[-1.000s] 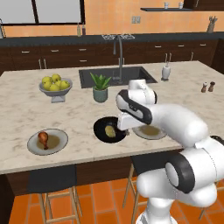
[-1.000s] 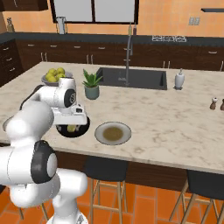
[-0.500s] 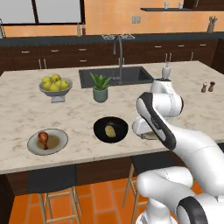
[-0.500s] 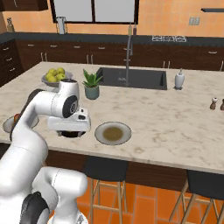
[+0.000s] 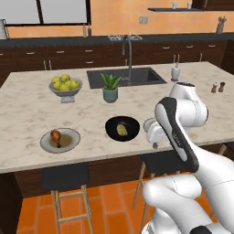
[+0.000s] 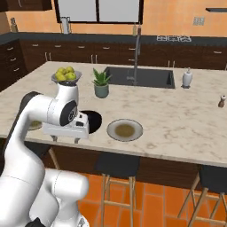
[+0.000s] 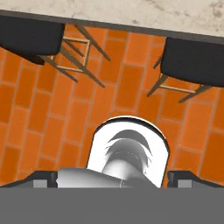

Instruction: Pick the chicken drumstick and potato from their plates and place them in the bowl. Then put the bowl in the fridge.

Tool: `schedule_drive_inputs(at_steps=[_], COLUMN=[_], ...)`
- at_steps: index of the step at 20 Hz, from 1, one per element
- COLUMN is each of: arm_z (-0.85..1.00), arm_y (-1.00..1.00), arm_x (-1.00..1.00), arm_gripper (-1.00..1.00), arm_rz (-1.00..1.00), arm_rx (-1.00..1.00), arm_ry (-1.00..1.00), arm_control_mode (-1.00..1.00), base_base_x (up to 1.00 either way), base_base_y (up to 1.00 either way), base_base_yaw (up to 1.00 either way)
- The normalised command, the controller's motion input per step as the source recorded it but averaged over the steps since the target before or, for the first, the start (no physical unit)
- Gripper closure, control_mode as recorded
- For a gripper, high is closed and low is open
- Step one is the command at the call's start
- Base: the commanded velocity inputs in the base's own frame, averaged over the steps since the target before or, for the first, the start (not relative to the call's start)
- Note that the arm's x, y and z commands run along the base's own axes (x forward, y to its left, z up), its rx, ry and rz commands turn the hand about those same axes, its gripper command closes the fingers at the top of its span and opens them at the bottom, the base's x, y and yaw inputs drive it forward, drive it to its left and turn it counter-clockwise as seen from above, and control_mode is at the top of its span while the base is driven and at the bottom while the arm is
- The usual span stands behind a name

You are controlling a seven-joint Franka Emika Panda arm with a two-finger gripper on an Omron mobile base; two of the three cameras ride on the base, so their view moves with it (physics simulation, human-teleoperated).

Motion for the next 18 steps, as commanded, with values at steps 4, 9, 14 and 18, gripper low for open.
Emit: schedule_drive_inputs(at_steps=[4, 9, 14, 18], arm_z=[0.00, 0.00, 0.00, 0.00], arm_y=[0.00, 0.00, 0.00, 0.00], arm_x=[0.00, 0.00, 0.00, 0.00], arm_gripper=[-1.00, -1.00, -1.00, -1.00], arm_rz=[0.00, 0.00, 0.00, 0.00], arm_rx=[0.00, 0.00, 0.00, 0.00], arm_ry=[0.00, 0.00, 0.00, 0.00], arm_control_mode=[1.00, 1.00, 1.00, 1.00], base_base_x=[-0.20, 0.23, 0.80, 1.00], base_base_y=[1.00, 0.98, 0.03, 0.00], base_base_yaw=[-0.02, -0.03, 0.00, 0.00])
